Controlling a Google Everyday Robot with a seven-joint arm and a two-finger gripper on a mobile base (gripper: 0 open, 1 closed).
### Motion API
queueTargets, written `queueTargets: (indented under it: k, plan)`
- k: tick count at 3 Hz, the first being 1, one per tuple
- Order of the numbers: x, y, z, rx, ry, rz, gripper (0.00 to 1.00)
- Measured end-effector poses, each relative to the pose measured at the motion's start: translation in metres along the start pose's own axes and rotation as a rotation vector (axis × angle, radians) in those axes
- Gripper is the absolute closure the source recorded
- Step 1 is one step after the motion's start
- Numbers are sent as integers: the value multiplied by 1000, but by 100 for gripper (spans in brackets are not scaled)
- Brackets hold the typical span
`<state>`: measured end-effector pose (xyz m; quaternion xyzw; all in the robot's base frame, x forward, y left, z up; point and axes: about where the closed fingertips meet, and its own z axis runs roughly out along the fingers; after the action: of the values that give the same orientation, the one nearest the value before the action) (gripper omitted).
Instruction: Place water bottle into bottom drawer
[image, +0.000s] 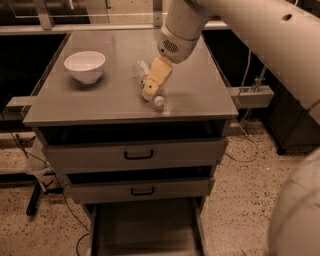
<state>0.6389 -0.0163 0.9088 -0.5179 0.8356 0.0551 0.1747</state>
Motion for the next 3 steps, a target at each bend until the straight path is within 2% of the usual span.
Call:
queueTargets:
  k: [2, 3]
  plan:
    - [-32, -23, 31, -36, 3, 65, 0]
    - [-30, -36, 51, -52, 26, 113, 0]
